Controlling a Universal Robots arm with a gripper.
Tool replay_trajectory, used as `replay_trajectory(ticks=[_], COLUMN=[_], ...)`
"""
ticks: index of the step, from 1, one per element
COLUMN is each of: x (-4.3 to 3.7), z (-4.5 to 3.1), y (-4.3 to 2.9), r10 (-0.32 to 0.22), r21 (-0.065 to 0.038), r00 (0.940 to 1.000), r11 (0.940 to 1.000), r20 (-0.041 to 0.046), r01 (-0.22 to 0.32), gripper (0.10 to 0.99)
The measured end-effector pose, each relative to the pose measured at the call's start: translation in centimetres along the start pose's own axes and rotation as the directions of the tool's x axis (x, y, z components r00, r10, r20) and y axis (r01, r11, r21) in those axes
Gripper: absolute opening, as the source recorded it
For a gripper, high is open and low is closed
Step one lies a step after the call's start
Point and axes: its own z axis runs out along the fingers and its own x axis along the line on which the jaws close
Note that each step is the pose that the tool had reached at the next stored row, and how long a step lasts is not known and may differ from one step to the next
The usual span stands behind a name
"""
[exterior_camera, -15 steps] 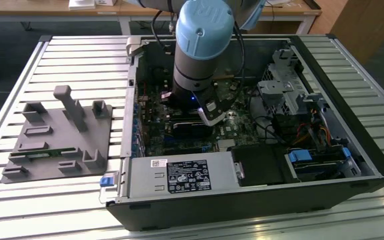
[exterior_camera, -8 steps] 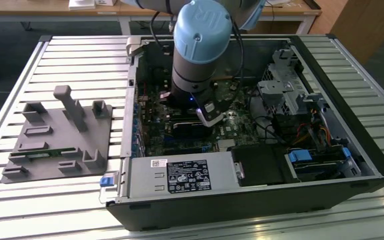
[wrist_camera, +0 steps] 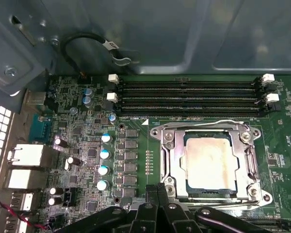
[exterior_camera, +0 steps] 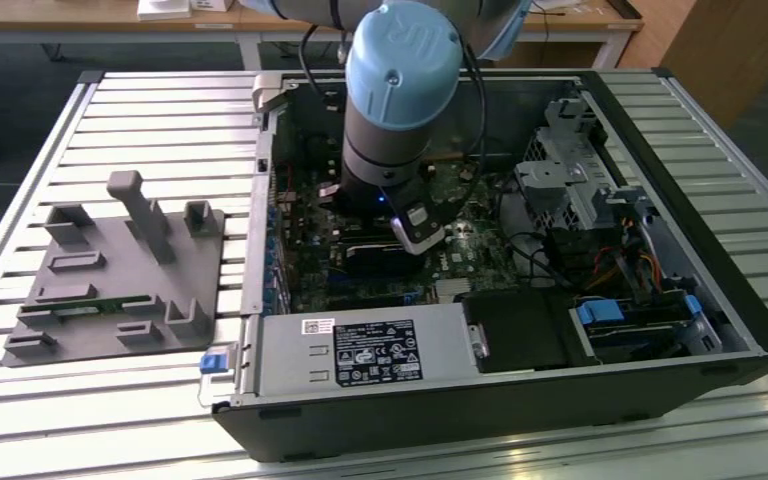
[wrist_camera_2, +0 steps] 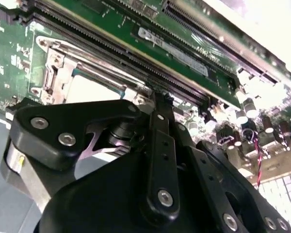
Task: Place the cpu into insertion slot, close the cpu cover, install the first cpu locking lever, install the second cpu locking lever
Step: 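Install the second cpu locking lever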
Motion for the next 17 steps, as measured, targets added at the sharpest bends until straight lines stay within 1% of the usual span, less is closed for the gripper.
replay_trajectory(ticks=[5, 15, 17], x=[0.08, 0.15, 0.17], z=[-1.18, -2.82, -3.24], y=[0.43, 1.04, 1.21], r10=[0.0, 0.0, 0.0], r21=[0.0, 0.0, 0.0], r00=[1.0, 1.0, 1.0], r11=[1.0, 1.0, 1.0], r20=[-0.0001, -0.0002, -0.0001], r01=[0.0, 0.0, 0.0], gripper=[0.106, 0.106, 0.106])
